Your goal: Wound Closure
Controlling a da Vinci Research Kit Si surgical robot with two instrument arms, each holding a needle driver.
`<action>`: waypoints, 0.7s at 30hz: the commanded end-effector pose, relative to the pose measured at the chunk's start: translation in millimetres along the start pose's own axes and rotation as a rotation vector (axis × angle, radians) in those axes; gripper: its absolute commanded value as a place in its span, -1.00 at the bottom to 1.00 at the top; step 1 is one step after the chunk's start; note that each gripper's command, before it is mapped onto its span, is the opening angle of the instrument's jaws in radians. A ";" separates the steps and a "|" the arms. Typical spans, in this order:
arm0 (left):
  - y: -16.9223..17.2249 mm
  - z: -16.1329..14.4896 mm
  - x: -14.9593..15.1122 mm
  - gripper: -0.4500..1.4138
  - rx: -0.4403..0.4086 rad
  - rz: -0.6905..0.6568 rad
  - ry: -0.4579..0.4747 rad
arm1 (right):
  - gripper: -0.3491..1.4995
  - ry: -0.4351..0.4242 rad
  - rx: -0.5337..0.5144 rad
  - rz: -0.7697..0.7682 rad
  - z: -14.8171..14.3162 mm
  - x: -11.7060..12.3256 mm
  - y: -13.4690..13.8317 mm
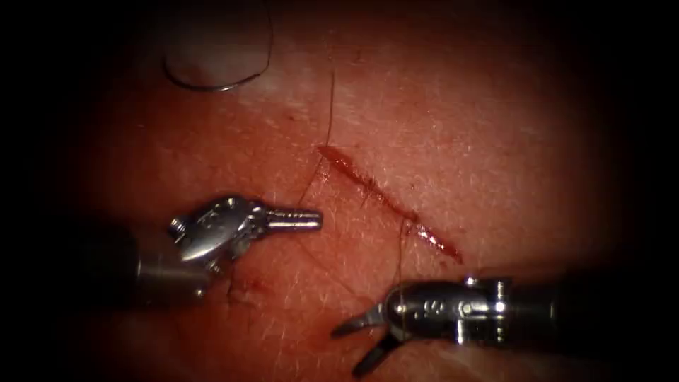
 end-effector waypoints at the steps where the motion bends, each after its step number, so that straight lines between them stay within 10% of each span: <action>1: 0.0 0.3 -1.0 -1.00 -0.001 -0.003 -0.001 | -1.00 -0.006 0.018 -0.001 1.1 -0.1 0.0; 13: 0.9 -0.4 -1.9 -1.00 -0.005 -0.004 -0.002 | -1.00 0.072 -0.059 0.064 0.1 0.3 0.4; 21: 2.6 -1.7 -3.1 -1.00 -0.011 -0.005 -0.011 | -1.00 0.320 -0.172 0.190 -4.0 1.8 0.1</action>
